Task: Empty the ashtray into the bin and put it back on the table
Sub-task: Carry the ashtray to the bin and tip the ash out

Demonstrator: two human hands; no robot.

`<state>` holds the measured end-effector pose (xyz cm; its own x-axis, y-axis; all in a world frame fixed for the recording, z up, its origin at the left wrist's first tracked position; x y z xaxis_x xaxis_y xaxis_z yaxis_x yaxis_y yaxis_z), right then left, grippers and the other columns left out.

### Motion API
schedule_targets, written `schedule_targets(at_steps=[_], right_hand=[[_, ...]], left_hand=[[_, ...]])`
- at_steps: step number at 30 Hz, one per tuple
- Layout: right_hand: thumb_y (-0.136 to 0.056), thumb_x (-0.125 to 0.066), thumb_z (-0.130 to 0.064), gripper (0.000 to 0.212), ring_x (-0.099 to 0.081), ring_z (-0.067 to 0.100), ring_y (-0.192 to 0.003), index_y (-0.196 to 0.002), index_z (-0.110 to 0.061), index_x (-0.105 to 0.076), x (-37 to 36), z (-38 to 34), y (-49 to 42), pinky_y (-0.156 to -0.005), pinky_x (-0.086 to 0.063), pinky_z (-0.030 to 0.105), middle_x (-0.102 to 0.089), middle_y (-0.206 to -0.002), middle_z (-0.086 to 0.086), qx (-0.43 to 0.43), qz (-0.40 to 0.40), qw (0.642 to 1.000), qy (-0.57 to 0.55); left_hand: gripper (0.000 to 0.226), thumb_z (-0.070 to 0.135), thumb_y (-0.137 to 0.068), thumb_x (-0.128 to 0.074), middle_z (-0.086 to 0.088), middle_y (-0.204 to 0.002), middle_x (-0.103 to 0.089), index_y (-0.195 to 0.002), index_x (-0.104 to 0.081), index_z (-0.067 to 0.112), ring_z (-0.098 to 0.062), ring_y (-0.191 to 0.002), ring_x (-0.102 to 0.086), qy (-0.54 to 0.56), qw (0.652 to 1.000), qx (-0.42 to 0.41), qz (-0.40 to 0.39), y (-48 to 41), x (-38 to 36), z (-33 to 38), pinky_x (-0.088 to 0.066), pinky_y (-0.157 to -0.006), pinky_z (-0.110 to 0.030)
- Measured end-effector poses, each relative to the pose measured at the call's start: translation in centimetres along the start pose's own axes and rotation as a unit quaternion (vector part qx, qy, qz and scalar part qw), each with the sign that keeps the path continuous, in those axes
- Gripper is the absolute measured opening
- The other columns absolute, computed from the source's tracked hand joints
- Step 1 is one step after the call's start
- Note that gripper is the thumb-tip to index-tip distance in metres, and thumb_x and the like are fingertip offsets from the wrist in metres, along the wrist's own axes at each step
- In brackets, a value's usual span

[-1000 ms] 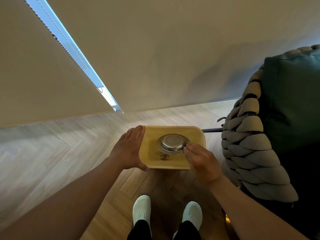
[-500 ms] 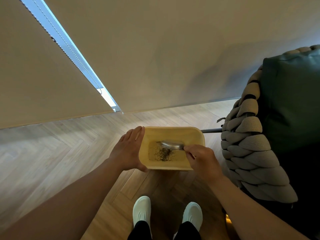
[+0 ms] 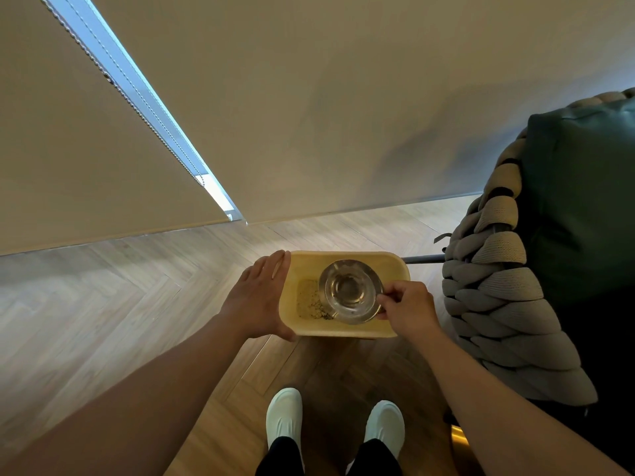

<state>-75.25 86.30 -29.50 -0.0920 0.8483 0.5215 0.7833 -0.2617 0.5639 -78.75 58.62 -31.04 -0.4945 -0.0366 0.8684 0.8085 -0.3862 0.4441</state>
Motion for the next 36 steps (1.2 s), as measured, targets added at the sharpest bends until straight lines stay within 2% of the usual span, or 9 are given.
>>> schedule_targets(at_steps=[5,12,18,21,26,36], right_hand=[[-0.091,-0.066,-0.008,0.026,-0.073,0.021,-0.075,-0.077,-0.029,-0.061,-0.7,0.0,-0.1,-0.078,-0.062,0.039,-0.069,-0.087,0.001,-0.036,-0.031,0.999,-0.027],[-0.092,-0.063,-0.004,0.024,-0.072,0.025,-0.078,-0.077,-0.023,-0.062,-1.2,0.5,-0.4,-0.076,-0.063,0.042,-0.070,-0.090,0.009,-0.079,-0.032,0.993,-0.079],[-0.092,-0.063,-0.003,0.018,-0.072,0.024,-0.073,-0.080,-0.016,-0.066,-1.1,0.9,-0.8,-0.062,-0.060,0.031,-0.071,-0.090,0.012,-0.094,-0.026,0.989,-0.111],[-0.092,-0.063,-0.003,0.013,-0.072,0.024,-0.072,-0.084,-0.012,-0.068,-1.1,1.0,-1.0,-0.064,-0.061,0.034,-0.072,-0.089,0.013,-0.099,-0.027,0.987,-0.122],[-0.092,-0.063,-0.003,0.014,-0.072,0.023,-0.072,-0.084,-0.013,-0.067,-0.9,1.0,-1.0,-0.067,-0.062,0.037,-0.071,-0.088,0.012,-0.101,-0.030,0.985,-0.137],[-0.091,-0.063,-0.002,0.013,-0.072,0.023,-0.071,-0.084,-0.013,-0.068,-0.3,0.5,-0.5,-0.065,-0.061,0.036,-0.072,-0.087,0.012,-0.100,-0.029,0.982,-0.156]], left_hand=[[0.156,0.087,-0.049,-0.074,-0.006,-0.170,-0.001,-0.160,0.009,0.016,-0.031,-0.156,-0.005,-0.007,1.000,-0.005,0.002,-0.1,-0.1,0.0,-0.012,-0.124,-0.046],[0.156,0.088,-0.048,-0.073,-0.006,-0.170,0.000,-0.159,0.010,0.017,-0.031,-0.156,-0.003,-0.009,1.000,-0.002,0.001,-0.1,-0.3,0.0,-0.011,-0.124,-0.047],[0.159,0.085,-0.045,-0.077,-0.005,-0.170,0.001,-0.159,0.011,0.018,-0.030,-0.156,-0.002,0.010,1.000,0.009,-0.005,0.1,-0.4,-0.2,-0.012,-0.124,-0.046],[0.158,0.088,-0.046,-0.074,-0.005,-0.170,0.003,-0.159,0.012,0.019,-0.029,-0.156,-0.001,0.017,1.000,0.008,-0.008,0.2,-0.3,-0.1,-0.012,-0.124,-0.046],[0.145,0.093,-0.053,-0.063,-0.004,-0.170,-0.005,-0.160,0.001,0.019,-0.026,-0.156,-0.009,0.042,0.999,-0.001,0.024,0.4,0.7,1.0,-0.017,-0.124,-0.047],[0.130,0.087,-0.061,-0.065,-0.001,-0.167,-0.017,-0.159,-0.010,0.021,-0.024,-0.153,-0.017,0.063,0.997,-0.030,0.040,0.6,2.2,3.7,-0.021,-0.124,-0.044]])
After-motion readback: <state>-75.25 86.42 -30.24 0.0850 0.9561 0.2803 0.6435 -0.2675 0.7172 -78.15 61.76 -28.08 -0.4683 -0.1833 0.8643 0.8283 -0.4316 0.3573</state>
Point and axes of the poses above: each hand's wrist, its own y-axis away from the middle knuckle, its own x-axis out of the back of the hand, z = x × y, the point moved 4 cm from there along -y, towards the middle knuckle
